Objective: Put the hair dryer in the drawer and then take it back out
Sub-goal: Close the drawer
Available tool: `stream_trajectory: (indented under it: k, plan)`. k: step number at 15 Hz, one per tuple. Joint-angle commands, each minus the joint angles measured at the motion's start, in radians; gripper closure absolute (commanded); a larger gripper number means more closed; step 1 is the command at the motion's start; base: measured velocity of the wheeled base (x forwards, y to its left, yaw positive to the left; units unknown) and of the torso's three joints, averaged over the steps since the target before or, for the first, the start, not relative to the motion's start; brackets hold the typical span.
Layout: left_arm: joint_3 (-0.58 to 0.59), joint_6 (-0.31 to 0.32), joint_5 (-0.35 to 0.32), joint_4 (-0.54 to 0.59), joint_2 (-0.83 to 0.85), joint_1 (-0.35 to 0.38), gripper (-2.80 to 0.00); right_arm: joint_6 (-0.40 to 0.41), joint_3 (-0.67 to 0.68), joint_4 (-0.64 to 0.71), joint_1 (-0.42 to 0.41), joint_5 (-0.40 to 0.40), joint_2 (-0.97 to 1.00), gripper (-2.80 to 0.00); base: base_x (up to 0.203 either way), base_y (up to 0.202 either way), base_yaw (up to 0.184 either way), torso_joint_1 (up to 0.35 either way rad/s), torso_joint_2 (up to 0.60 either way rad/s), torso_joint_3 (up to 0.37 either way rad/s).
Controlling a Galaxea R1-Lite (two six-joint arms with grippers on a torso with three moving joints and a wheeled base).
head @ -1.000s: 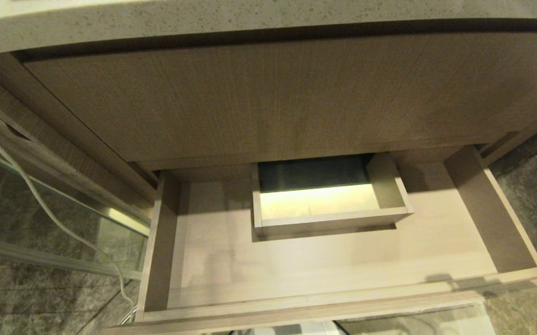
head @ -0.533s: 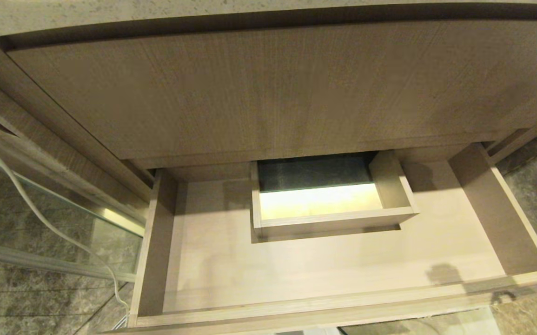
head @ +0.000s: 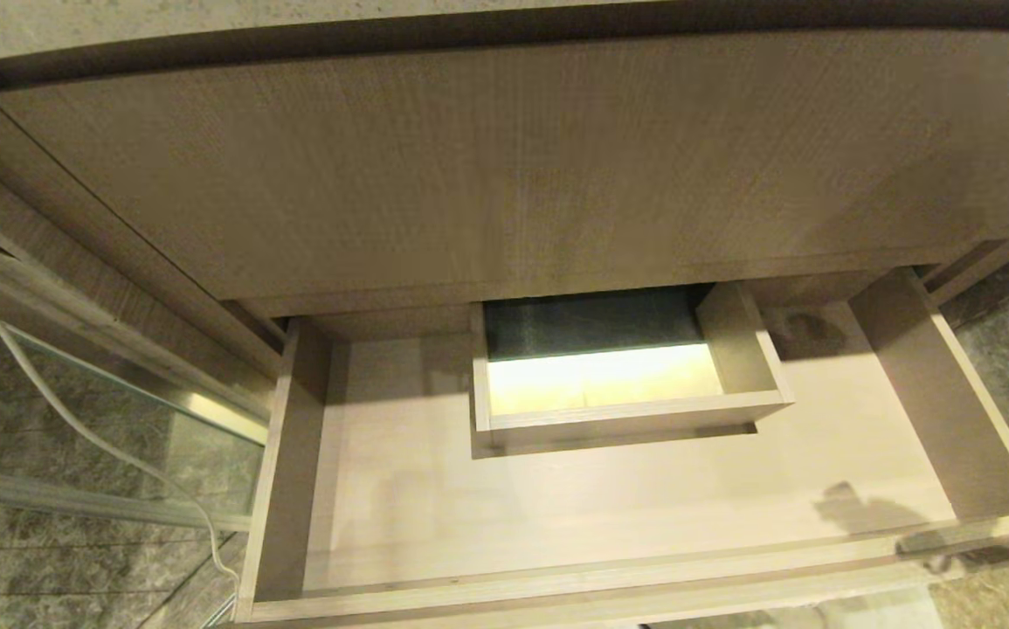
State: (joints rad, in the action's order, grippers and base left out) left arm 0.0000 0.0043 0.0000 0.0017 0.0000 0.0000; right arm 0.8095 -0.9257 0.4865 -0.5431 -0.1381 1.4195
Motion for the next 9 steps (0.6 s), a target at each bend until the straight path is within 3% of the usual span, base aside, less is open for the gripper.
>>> stream_trajectory:
  k: [1, 4, 9]
  plan:
    - [0.001, 0.000, 0.000, 0.000, 0.000, 0.000, 0.00, 0.159, -0.034, 0.130, -0.063, 0.060, 0.139, 0.00, 0.000, 0.000, 0.000, 0.012, 0.01, 0.035]
    - [0.001, 0.000, 0.000, 0.000, 0.000, 0.000, 0.00, 0.261, -0.037, 0.167, -0.083, 0.147, 0.221, 0.00, 0.000, 0.000, 0.000, 0.002, 0.00, 0.011]
    - [0.000, 0.000, 0.000, 0.000, -0.001, 0.000, 0.00, 0.278, -0.030, 0.199, -0.068, 0.177, 0.335, 0.00, 0.000, 0.000, 0.000, 0.000, 0.00, 0.000]
